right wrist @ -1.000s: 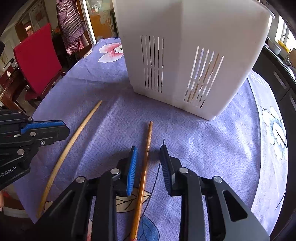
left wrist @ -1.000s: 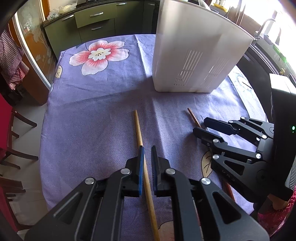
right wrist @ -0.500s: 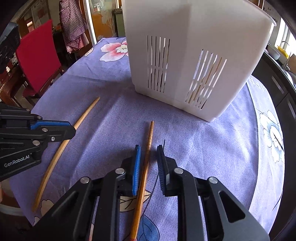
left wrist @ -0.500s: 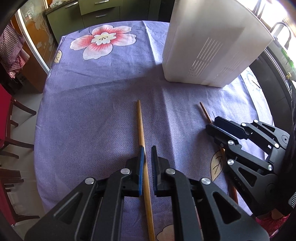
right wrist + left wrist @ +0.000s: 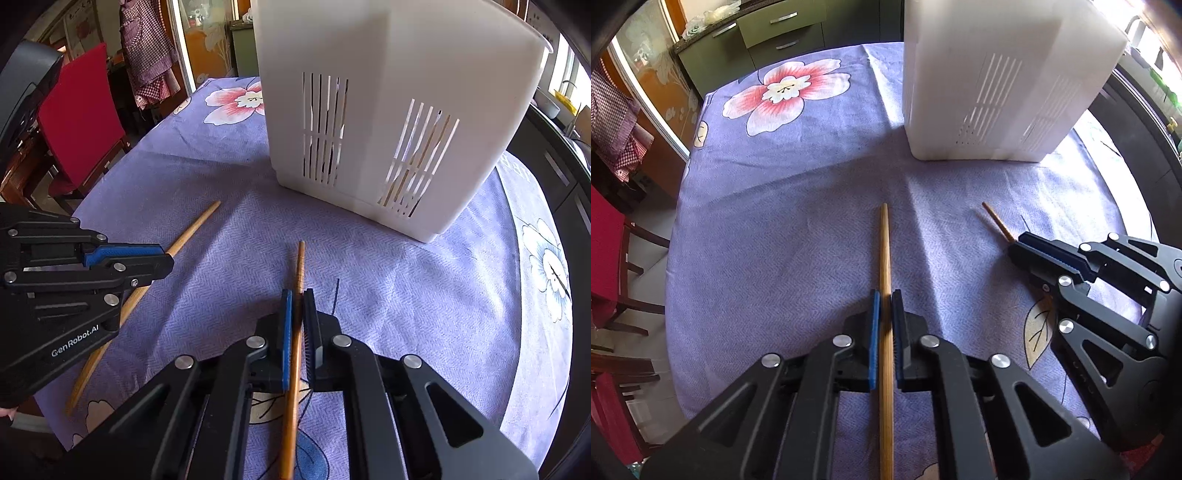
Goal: Organize utensils
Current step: 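Close the right gripper on the last wooden chopstick, then lift both held chopsticks upright into the white caddy and open both grippers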
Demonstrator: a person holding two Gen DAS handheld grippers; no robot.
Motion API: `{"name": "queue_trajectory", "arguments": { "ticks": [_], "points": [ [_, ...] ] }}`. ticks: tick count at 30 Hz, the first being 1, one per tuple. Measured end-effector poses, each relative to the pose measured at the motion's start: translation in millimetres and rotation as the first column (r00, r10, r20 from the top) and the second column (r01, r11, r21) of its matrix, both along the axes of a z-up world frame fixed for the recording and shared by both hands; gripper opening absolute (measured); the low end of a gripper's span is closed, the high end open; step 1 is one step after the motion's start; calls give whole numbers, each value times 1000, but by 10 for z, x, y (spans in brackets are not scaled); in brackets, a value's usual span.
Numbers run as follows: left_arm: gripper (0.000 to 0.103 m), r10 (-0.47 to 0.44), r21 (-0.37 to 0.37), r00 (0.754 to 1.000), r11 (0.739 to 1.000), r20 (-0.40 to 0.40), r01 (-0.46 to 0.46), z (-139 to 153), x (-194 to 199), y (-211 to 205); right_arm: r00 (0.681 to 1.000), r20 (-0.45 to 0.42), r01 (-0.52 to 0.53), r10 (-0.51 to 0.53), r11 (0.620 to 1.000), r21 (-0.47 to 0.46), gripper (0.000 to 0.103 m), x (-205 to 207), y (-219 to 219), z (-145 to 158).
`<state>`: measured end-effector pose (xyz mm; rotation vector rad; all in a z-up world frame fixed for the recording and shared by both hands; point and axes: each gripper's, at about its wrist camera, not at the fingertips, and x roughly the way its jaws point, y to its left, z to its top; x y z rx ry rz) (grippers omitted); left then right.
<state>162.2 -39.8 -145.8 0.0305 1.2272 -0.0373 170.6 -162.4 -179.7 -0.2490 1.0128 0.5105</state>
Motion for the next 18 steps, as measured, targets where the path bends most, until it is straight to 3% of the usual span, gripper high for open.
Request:
{"name": "queue_trajectory", "arguments": {
  "ticks": [7,18],
  "points": [
    [6,-6,-23,1000,1000,30,6,129,-4,13,999,-15,41,-39,992,116,6,-4,-341,197],
    [6,-58,-36,987,997,152,64,726,-247,-32,985,127,76,-114,959,271,6,-379,-954,948]
  ]
}}
